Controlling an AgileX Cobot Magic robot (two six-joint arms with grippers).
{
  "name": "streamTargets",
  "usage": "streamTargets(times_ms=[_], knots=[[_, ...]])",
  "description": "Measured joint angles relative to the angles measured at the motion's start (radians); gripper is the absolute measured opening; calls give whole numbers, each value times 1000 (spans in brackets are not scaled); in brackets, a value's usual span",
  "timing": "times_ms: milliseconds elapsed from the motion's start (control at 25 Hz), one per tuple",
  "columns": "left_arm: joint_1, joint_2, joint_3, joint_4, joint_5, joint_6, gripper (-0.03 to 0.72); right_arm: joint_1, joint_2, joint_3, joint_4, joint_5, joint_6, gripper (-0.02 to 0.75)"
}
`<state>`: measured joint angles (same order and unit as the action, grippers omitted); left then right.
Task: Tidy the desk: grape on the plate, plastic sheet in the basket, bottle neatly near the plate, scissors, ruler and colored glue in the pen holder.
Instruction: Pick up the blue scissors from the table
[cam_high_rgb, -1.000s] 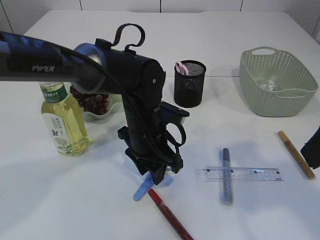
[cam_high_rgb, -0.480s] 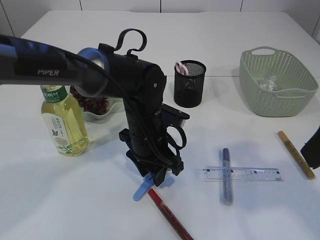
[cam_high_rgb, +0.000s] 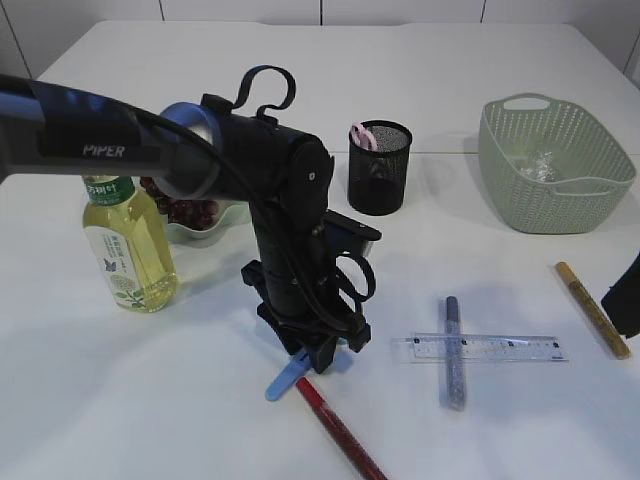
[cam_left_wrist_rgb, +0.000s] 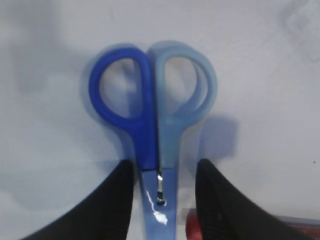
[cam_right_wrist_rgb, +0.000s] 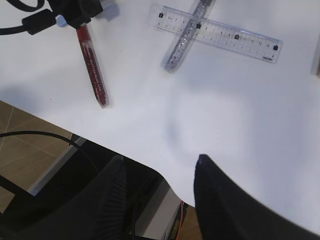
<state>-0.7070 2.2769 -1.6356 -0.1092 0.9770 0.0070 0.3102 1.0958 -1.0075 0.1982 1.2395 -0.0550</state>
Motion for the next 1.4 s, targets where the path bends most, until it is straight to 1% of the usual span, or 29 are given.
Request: streamTargets(times_ms=[280, 960, 1240, 1400], knots=[[0, 2, -5, -18, -23, 0, 312, 0, 0, 0, 0, 0, 0, 364], [0, 17, -19, -16, -23, 0, 309, 0, 0, 0, -12, 0, 0, 365], [-4, 19, -20, 56, -35, -18, 307, 0, 0, 0, -14, 0, 0, 365], [-4, 19, -20, 77, -45, -23, 307, 0, 0, 0, -14, 0, 0, 365]])
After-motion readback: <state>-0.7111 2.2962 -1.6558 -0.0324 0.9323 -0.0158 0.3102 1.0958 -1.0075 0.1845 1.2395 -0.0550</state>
